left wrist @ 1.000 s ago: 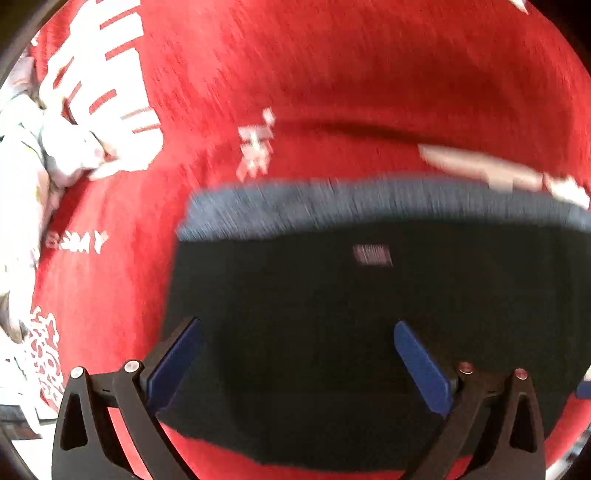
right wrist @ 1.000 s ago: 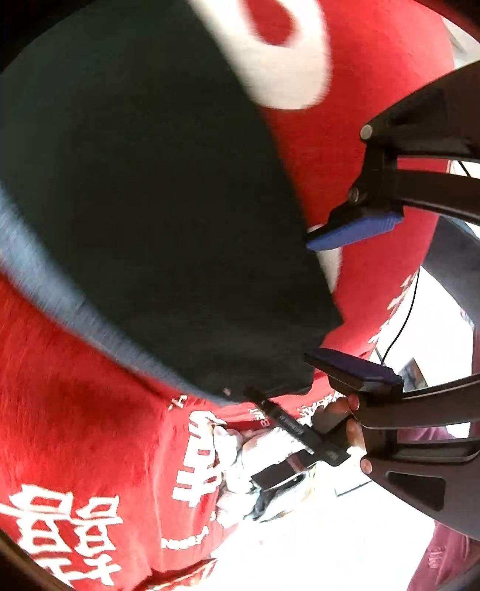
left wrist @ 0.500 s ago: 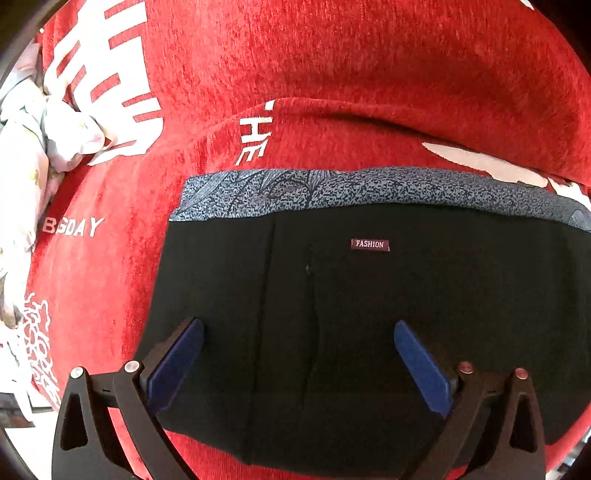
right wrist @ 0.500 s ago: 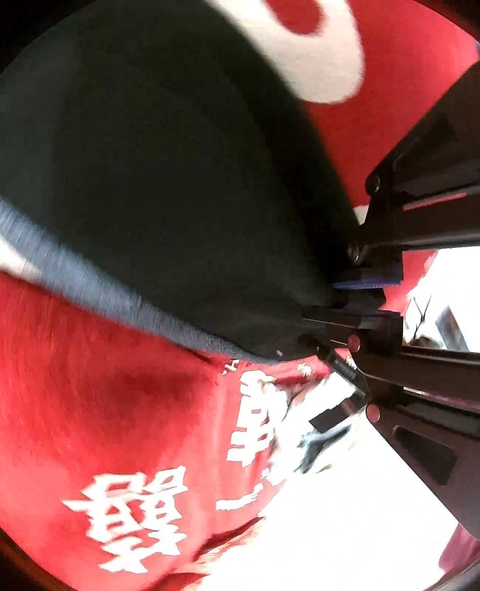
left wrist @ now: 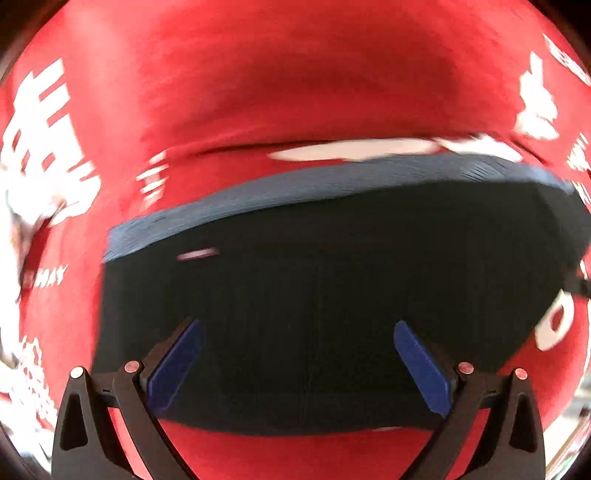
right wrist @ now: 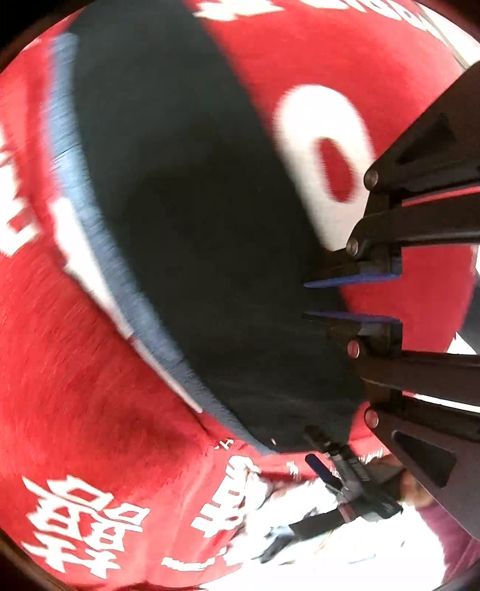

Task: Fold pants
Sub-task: 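Fold the held pants edge over with the right gripper and release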

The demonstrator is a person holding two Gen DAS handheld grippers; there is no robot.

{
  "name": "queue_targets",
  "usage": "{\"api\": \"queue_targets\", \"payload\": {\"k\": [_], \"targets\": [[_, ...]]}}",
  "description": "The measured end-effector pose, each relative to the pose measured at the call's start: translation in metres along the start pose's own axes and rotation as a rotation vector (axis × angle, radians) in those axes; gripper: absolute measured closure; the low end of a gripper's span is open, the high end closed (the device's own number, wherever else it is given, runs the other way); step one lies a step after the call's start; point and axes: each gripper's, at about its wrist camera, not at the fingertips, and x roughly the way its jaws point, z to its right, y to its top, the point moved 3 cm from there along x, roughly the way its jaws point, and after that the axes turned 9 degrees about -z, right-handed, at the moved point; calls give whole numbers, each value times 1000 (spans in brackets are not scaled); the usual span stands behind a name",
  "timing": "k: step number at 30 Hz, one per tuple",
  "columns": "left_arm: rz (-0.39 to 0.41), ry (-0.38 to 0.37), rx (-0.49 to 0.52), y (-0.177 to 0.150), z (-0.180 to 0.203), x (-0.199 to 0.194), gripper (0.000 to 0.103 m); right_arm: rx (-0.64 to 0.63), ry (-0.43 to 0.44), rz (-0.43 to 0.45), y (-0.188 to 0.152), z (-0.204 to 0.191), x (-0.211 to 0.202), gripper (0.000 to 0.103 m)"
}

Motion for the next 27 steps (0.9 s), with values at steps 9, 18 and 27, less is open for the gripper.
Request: {"api": "queue_targets", "payload": {"k": [9, 18, 27], "targets": [[-121, -8, 23, -9, 25, 26, 0, -81, -181, -75, -10, 20, 19, 79], [-189, -30, -24, -15, 38, 0, 0, 12, -140, -120, -51, 48, -6, 49], [-145, -33, 81, -8, 98, -17, 0, 227, -119, 80, -31, 123, -71, 49]]}}
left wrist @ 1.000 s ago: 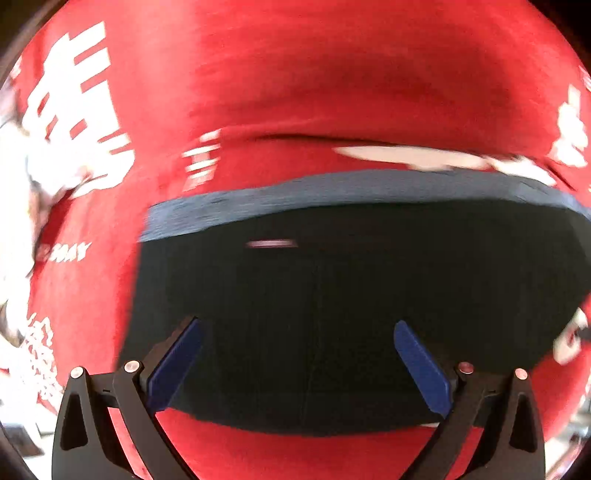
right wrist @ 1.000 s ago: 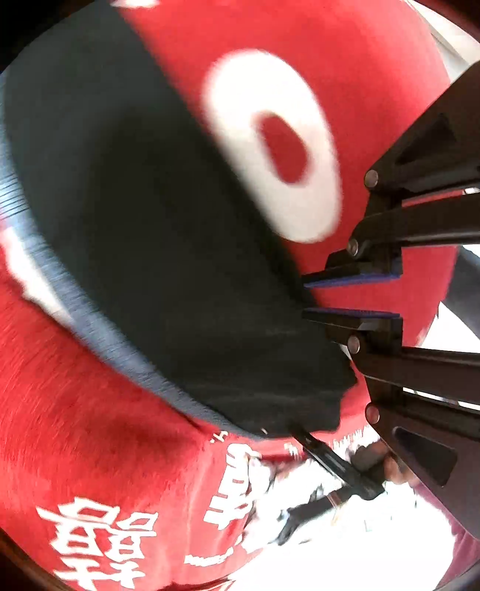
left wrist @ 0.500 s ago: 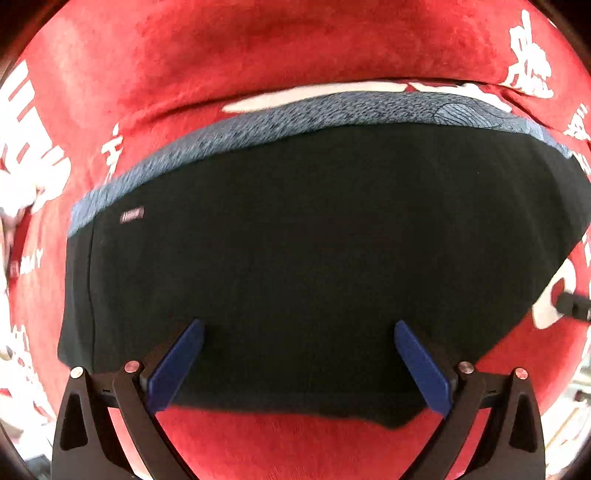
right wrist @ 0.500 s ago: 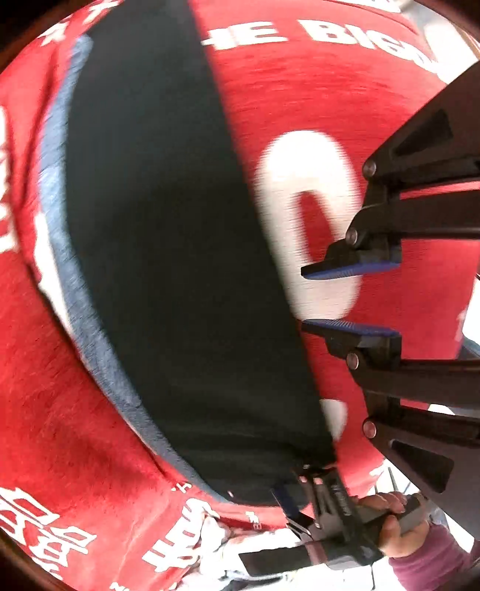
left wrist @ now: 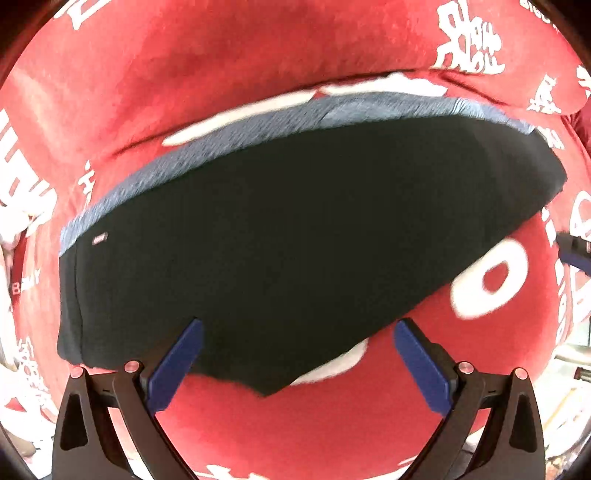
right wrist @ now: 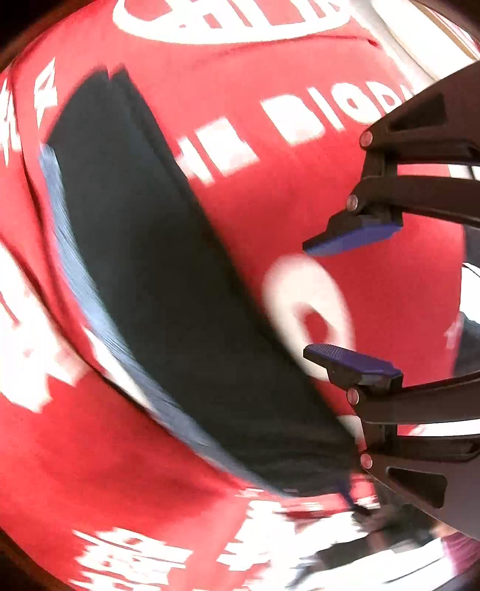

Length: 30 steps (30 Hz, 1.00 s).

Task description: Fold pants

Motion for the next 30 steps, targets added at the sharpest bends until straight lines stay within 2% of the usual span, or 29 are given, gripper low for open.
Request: {"api": "queue_targets", "payload": {"k": [4, 6, 9, 12, 14, 15, 16, 18, 20, 23, 24, 27, 30], "targets": [[30, -5, -28, 28, 20, 0, 0, 211, 30, 124, 44, 70, -22, 49], [42, 0, -46, 44, 32, 4, 0, 327, 73, 176, 67, 106, -30, 49], [57, -2, -88, 64, 46, 10, 0, 395, 129, 217, 91, 138, -31, 49], [57, 4, -120, 76, 58, 19, 0, 408, 166, 194, 110, 156, -24, 50], [51, 11, -127, 78, 64, 24, 0, 401, 194, 155, 117, 158, -15, 79], [46, 11, -126, 77, 67, 27, 0, 395, 195, 141, 117, 156, -12, 90], [40, 15, -121, 76, 70, 29, 0, 390, 197, 142, 118, 158, -14, 93], [35, 27, -107, 72, 75, 33, 0, 344, 180, 162, 113, 157, -21, 94], [50, 33, -106, 69, 77, 34, 0, 315, 148, 133, 110, 159, -12, 94], [46, 40, -91, 70, 77, 34, 0, 321, 178, 130, 112, 169, -9, 93], [43, 45, -82, 70, 79, 34, 0, 326, 162, 132, 111, 170, -11, 92], [41, 52, -62, 72, 80, 34, 0, 329, 88, 117, 102, 171, -21, 75], [32, 45, -74, 73, 79, 35, 0, 254, 55, 102, 87, 158, -31, 74]]}}
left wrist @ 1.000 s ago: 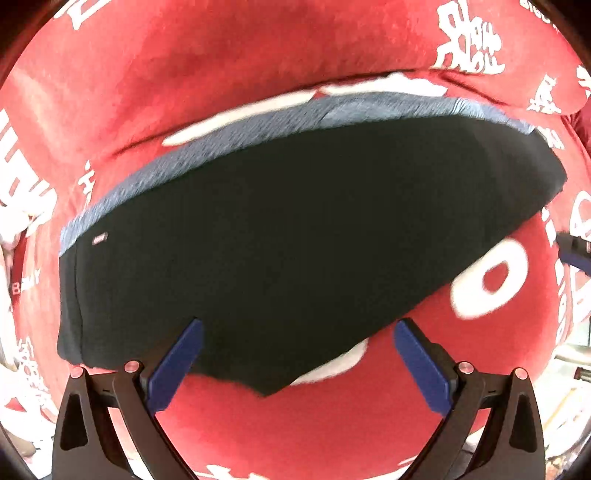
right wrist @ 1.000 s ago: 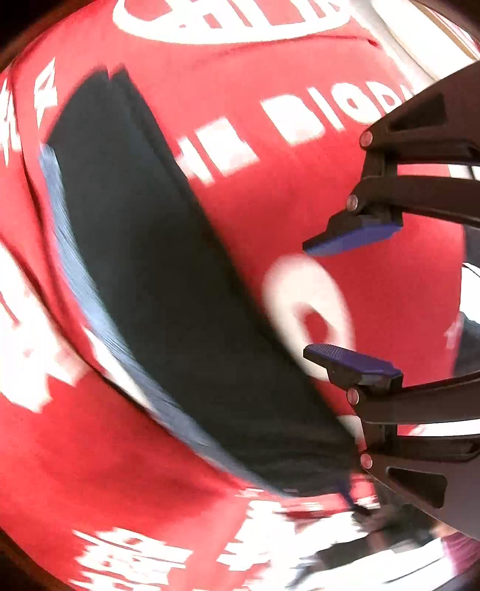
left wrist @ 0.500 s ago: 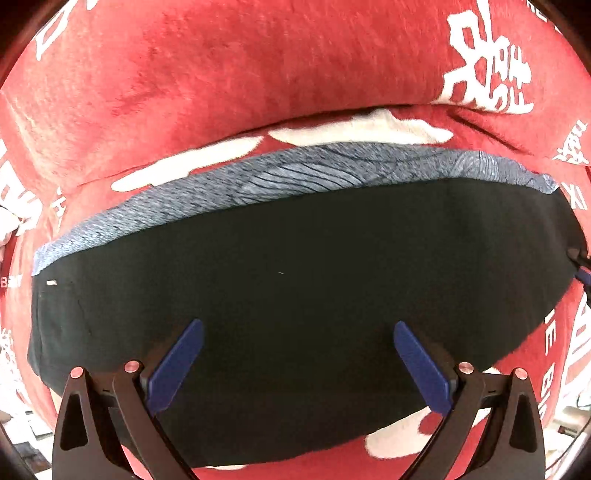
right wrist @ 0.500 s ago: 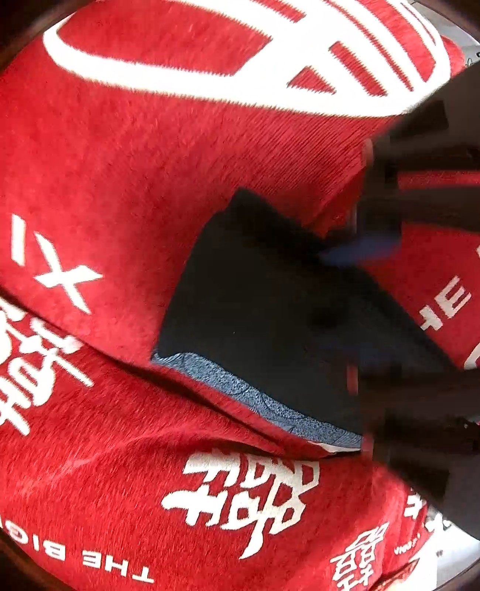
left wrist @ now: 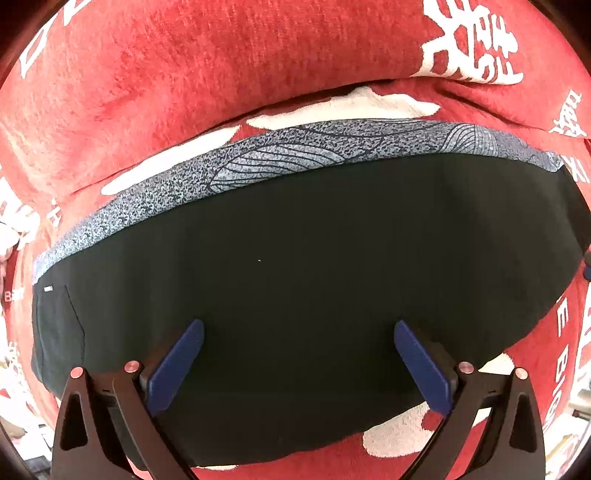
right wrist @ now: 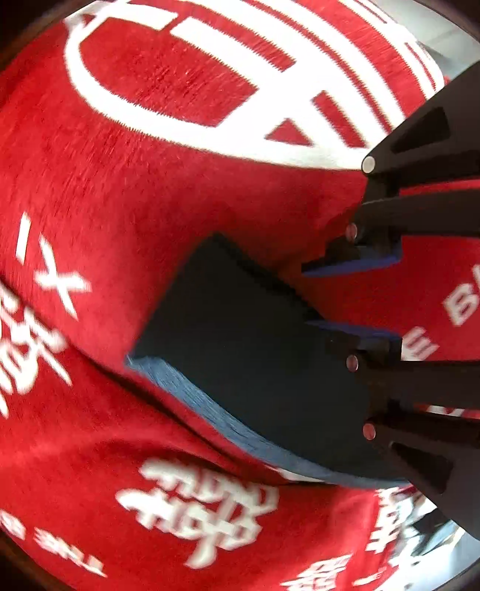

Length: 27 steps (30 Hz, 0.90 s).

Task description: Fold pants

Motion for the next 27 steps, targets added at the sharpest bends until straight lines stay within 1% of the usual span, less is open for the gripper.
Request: {"api": "queue_targets", "payload": {"k": [2, 3, 4, 8, 12, 18, 23, 27], "targets": [[0, -3, -6, -1, -1, 0, 0, -68, -24, -10, -16, -15, -4, 66], [1, -4, -7, -1, 0, 0, 0, -99, -33, -18, -26, -24, -3, 57], [1, -4, -7, -1, 0, 0, 0, -122, -40, -27, -33, -32, -1, 50], [-5, -15, -7, -1, -1, 3, 0, -191, -34, -64, -62, -60, 10, 50], [-10, -32, -7, -1, -10, 3, 0, -211, -27, -108, -80, -78, 27, 50], [-11, -41, -7, -2, -16, 4, 0, -197, -33, -156, -91, -76, 40, 50], [-14, -41, -6, -2, -16, 4, 0, -198, -32, -158, -92, -73, 38, 49], [-20, -34, -2, -1, -14, 6, 0, -200, -23, -162, -94, -71, 39, 46]]}}
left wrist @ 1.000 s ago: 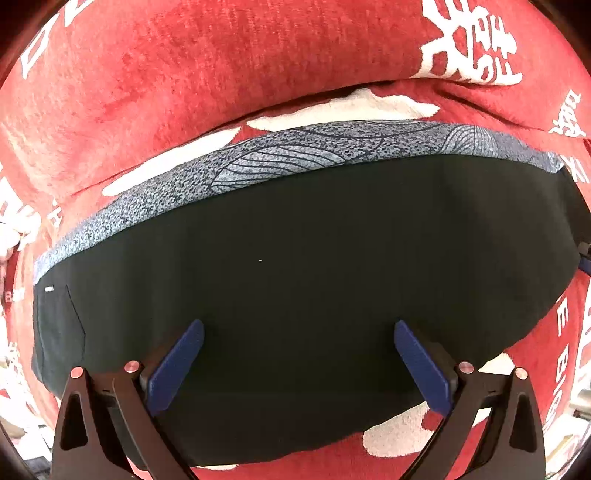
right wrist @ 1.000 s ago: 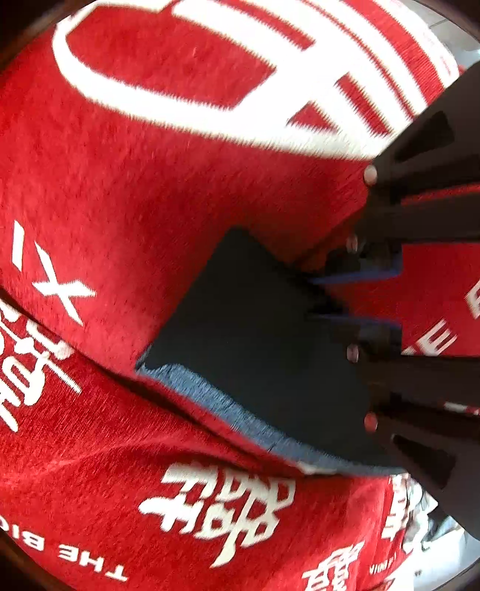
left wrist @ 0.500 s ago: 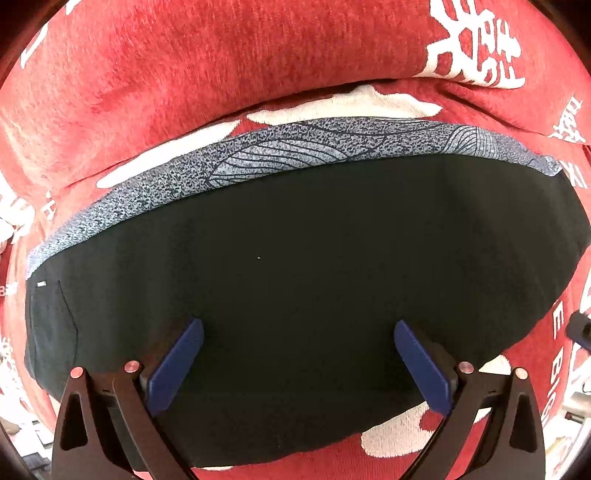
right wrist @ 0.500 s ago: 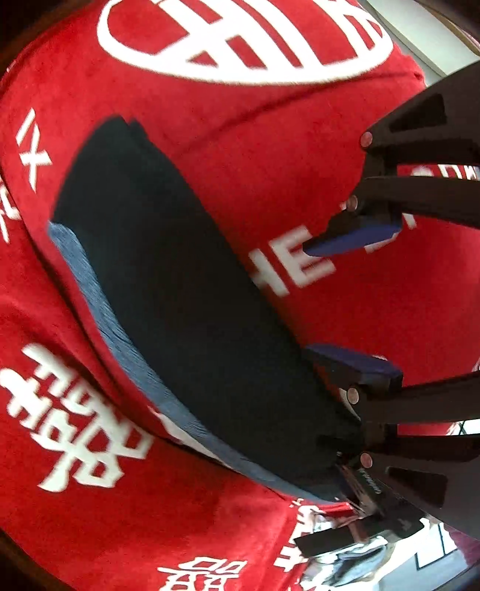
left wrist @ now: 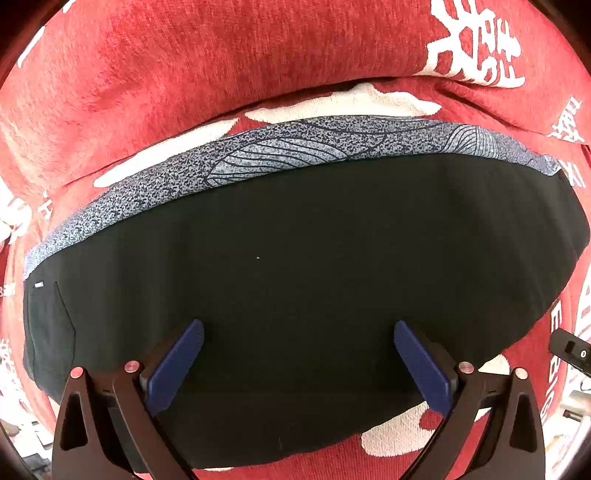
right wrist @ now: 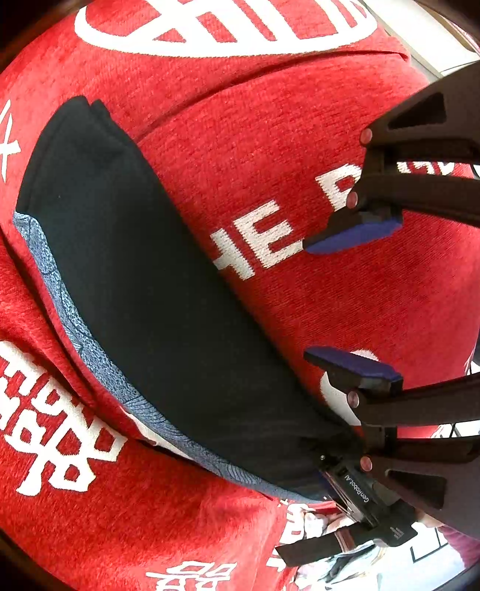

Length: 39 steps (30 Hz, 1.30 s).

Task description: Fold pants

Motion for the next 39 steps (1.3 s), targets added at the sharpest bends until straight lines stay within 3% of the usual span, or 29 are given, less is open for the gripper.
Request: {"api": "queue_targets", "payload": {"k": [8, 16, 21, 27, 32, 36, 39], "targets": [[-6, 53, 23, 3, 13, -3, 0, 7, 48, 3, 4, 2, 0, 41], [-36, 164, 65, 11, 36, -13, 0, 41, 174, -28, 4, 23, -8, 41], [-24, 133, 47, 19, 67, -29, 0, 10, 183, -31, 19, 37, -24, 41], [-13, 97, 33, 35, 117, -28, 0, 66, 215, 30, 58, 90, -45, 41], [2, 60, 25, 46, 133, -23, 0, 182, 367, 84, 84, 134, -38, 41], [-10, 57, 46, 48, 146, -20, 0, 233, 514, 154, 99, 146, -36, 39], [57, 68, 55, 59, 155, -37, 0, 268, 582, 155, 113, 147, -33, 43]]}}
